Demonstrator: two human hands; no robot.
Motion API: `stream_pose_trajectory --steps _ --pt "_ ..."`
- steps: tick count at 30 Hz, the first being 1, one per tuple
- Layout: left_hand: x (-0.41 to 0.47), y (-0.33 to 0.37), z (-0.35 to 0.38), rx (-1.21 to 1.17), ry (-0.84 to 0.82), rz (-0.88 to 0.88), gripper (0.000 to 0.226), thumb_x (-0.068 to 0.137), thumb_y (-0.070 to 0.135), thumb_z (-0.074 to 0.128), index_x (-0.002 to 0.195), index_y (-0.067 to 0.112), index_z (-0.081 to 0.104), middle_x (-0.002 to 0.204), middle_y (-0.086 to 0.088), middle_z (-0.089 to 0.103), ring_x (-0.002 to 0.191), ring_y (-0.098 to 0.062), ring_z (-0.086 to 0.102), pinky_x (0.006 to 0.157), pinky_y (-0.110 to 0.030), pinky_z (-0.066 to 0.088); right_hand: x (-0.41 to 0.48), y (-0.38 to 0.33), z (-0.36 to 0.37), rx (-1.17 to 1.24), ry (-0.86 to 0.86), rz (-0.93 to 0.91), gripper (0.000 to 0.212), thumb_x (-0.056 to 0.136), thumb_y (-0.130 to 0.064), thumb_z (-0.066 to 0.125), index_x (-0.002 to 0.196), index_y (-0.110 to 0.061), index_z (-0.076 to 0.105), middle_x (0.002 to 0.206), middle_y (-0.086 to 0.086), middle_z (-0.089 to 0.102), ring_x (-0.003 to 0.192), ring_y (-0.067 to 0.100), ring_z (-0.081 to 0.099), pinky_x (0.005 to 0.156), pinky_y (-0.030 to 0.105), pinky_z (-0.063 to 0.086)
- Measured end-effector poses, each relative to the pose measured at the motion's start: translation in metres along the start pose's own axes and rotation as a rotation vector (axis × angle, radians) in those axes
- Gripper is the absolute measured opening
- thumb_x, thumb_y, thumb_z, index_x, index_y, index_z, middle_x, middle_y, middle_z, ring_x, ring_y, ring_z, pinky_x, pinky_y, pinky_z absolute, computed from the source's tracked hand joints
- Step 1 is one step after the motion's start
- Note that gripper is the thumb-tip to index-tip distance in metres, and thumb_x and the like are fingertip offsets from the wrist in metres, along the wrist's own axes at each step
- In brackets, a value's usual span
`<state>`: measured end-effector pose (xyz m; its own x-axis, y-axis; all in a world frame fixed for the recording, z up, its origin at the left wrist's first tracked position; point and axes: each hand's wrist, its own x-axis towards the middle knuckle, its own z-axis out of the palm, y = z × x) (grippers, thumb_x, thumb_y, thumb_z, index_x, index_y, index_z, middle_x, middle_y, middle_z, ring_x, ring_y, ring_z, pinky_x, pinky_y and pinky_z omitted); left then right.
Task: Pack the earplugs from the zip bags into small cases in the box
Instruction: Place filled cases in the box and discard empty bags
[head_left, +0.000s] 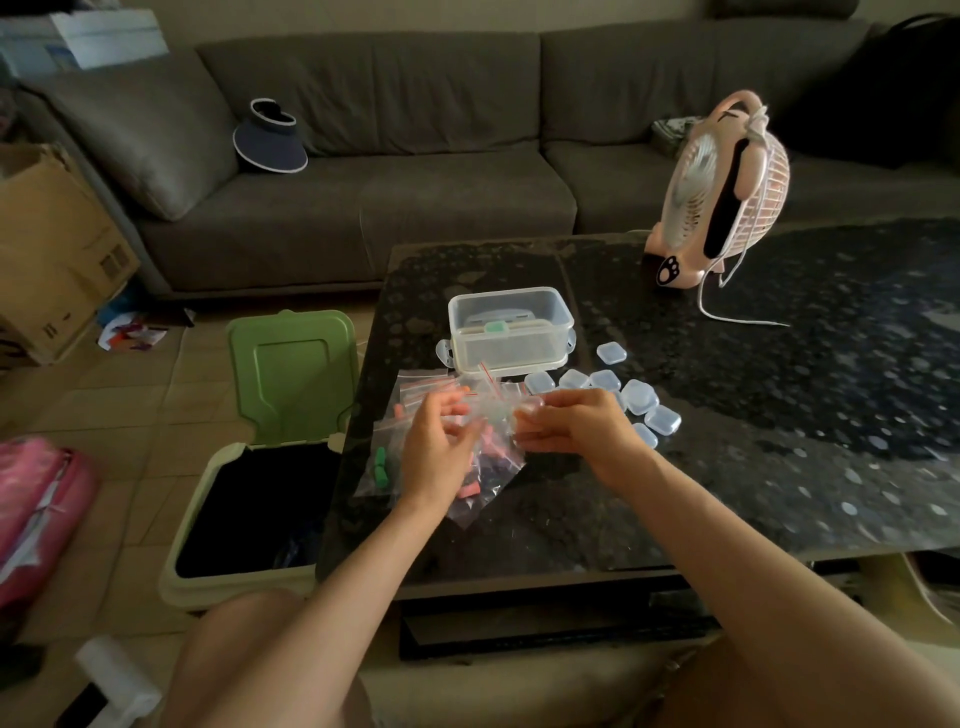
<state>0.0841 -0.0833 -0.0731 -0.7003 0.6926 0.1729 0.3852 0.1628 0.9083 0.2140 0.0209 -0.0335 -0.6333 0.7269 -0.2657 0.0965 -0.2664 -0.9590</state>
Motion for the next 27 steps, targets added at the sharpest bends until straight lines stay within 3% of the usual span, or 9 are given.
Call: stream_pose_trajectory --steps 2,4,10,15,18,20,23,27 --pt "0.006 -0.010 -0.004 0.129 0.176 -0.049 0.029 0.084 0.023 0.067 0.107 0.012 0.052 0.100 0.003 0.061 0.090 -0.016 0.062 0.073 -0.029 0.053 0.005 -0.002 0.000 0.050 0.109 -0.014 0.017 0.080 0.007 0.067 0.097 0.011 0.065 0.080 0.021 0.068 0.067 0.033 0.069 0.063 0.033 0.060" --pt "0.009 -0.016 -0.007 0.286 0.253 -0.077 0.030 0.082 0.027 0.069 0.103 0.013 0.052 0.100 -0.002 0.061 0.093 -0.020 0.060 0.072 -0.035 0.052 0.011 -0.002 0.001 0.070 0.178 -0.014 0.013 0.081 0.006 0.066 0.095 0.007 0.066 0.080 0.020 0.069 0.065 0.032 0.069 0.060 0.031 0.060" --pt "0.012 -0.025 -0.005 0.669 0.173 -0.183 0.066 0.071 0.055 0.072 0.111 0.008 0.048 0.119 -0.013 0.051 0.110 -0.028 0.048 0.086 -0.038 0.044 0.026 0.000 0.004 0.075 0.209 -0.022 0.024 0.083 -0.006 0.069 0.106 0.000 0.062 0.083 0.014 0.071 0.064 0.026 0.070 0.058 0.028 0.058" --pt "0.018 -0.023 -0.011 0.608 0.162 -0.193 0.050 0.076 0.040 0.073 0.108 0.010 0.050 0.113 -0.009 0.060 0.107 -0.027 0.054 0.088 -0.040 0.046 0.045 -0.026 0.009 0.257 0.168 -0.020 0.031 0.090 0.000 0.057 0.119 0.006 0.050 0.086 0.017 0.068 0.075 0.029 0.069 0.072 0.034 0.060" --pt "0.018 -0.021 -0.014 0.526 0.170 -0.165 0.032 0.082 0.026 0.069 0.103 0.010 0.050 0.102 -0.007 0.063 0.098 -0.026 0.059 0.083 -0.042 0.049 0.064 -0.053 0.011 0.336 0.138 -0.043 0.035 0.095 -0.005 0.051 0.128 0.001 0.047 0.105 0.021 0.066 0.096 0.031 0.067 0.081 0.036 0.057" --pt "0.018 -0.019 -0.016 0.476 0.191 -0.133 0.026 0.085 0.025 0.066 0.100 0.010 0.052 0.095 -0.005 0.063 0.089 -0.024 0.061 0.072 -0.037 0.049 0.072 -0.067 0.011 0.161 0.120 -0.025 0.033 0.094 -0.015 0.056 0.125 -0.004 0.052 0.115 0.016 0.063 0.101 0.026 0.065 0.077 0.035 0.058" --pt "0.020 -0.014 -0.021 0.388 0.245 -0.113 0.018 0.089 0.026 0.062 0.097 0.010 0.054 0.086 0.002 0.060 0.078 -0.020 0.059 0.061 -0.028 0.039 0.073 -0.065 0.012 -0.119 0.112 0.001 0.025 0.091 -0.012 0.060 0.115 -0.006 0.059 0.115 0.017 0.063 0.089 0.025 0.067 0.068 0.034 0.058" --pt "0.028 -0.006 -0.042 0.146 0.279 -0.140 0.013 0.094 0.017 0.053 0.101 0.007 0.057 0.092 -0.003 0.063 0.074 -0.017 0.061 0.063 -0.032 0.053 0.061 -0.035 0.015 -0.406 0.039 -0.040 0.024 0.088 -0.003 0.061 0.112 -0.002 0.063 0.105 0.020 0.067 0.066 0.020 0.064 0.057 0.024 0.056"
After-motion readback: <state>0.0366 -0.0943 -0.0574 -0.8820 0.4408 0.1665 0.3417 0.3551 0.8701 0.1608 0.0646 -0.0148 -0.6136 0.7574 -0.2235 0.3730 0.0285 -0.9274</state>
